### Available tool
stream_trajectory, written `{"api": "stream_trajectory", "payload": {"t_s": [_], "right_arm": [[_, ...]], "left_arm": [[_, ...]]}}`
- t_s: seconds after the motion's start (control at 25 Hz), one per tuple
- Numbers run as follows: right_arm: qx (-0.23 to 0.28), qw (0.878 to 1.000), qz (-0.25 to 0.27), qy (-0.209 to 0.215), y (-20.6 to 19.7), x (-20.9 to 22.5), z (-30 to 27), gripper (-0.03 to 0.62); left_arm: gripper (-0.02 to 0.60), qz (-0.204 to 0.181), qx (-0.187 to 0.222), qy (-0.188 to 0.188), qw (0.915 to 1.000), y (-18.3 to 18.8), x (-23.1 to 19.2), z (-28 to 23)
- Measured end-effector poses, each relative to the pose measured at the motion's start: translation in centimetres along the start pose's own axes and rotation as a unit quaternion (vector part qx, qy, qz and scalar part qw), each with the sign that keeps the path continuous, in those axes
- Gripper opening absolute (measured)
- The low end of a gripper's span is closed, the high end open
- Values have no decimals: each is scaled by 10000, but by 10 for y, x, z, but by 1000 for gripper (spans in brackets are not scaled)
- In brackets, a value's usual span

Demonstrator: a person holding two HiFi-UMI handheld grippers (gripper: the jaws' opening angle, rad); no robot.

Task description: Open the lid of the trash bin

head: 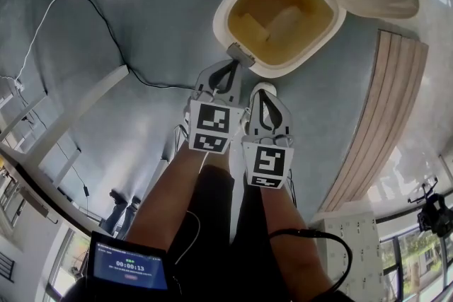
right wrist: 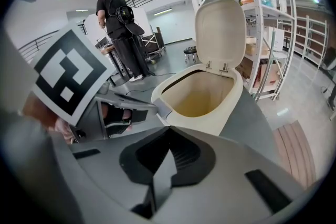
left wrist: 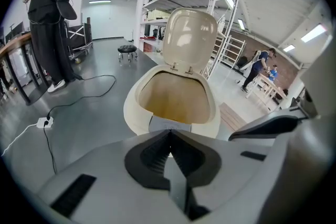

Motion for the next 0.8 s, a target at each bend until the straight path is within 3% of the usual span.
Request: {"api": "stream_trajectory", "payload": {"t_s": [0.8], "right_arm": [[-16, 9993, 366, -2, 8, -3, -5, 0]], "left_arm": [[-2, 56, -173, -80, 9998, 1, -1, 0]]}}
Point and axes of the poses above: the fingertips, and each gripper's own axes: z backward along the fingers, x to its right, y out of its top, the point moved 5 cm from there along z, backward along the fingers, and after that the axes turned 12 degrees about y, right-handed, at the moved point
